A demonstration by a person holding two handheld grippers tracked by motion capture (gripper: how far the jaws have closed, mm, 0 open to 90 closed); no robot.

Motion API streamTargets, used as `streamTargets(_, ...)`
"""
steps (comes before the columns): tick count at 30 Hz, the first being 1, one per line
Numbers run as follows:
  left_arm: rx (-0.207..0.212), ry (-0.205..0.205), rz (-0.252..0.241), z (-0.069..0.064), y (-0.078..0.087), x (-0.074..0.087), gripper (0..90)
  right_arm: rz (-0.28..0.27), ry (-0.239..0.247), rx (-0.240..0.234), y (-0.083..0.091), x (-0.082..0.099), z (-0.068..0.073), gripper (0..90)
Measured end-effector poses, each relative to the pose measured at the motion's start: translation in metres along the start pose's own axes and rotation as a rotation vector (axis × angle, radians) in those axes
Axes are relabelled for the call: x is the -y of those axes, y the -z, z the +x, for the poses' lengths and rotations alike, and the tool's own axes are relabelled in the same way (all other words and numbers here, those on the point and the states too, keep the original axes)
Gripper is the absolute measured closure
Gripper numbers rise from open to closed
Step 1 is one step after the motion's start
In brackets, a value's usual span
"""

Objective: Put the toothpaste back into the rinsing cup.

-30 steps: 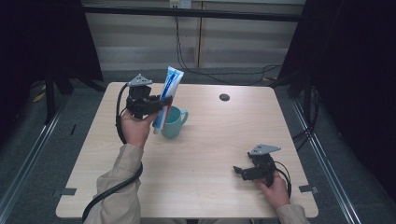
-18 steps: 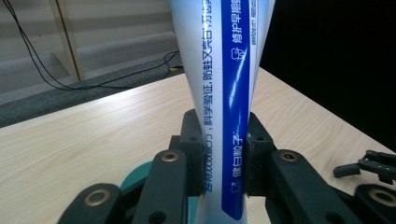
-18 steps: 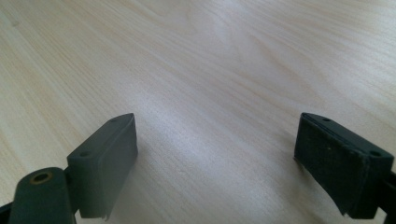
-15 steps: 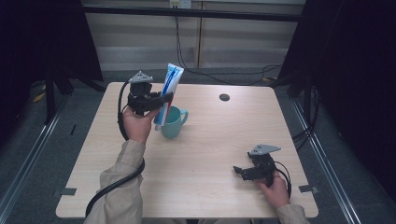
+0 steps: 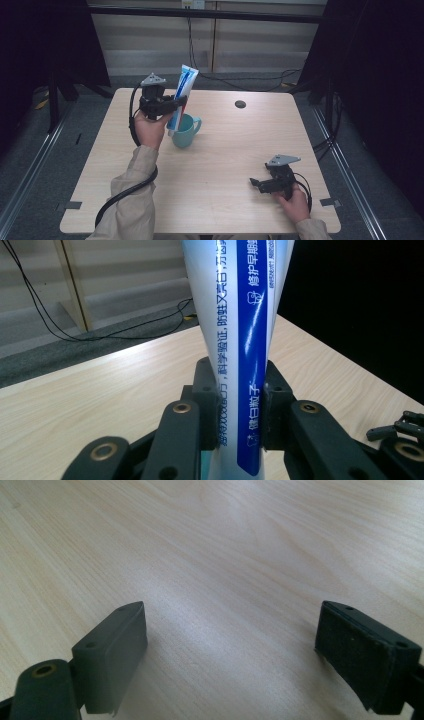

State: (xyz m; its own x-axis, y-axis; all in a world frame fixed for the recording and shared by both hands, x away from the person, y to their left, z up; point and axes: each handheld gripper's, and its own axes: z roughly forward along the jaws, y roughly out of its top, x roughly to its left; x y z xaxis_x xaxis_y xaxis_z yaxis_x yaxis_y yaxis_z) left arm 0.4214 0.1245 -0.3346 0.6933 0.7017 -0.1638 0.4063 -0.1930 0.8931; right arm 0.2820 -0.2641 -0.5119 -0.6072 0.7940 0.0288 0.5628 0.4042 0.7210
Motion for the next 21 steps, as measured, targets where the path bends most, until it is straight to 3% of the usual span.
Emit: streamTargets(21, -0.009, 0.007, 0.002, 0.006, -0.014, -0.005, 75.3, 0.0, -0.002, 0.0, 0.0, 0.0, 0.0, 12.7)
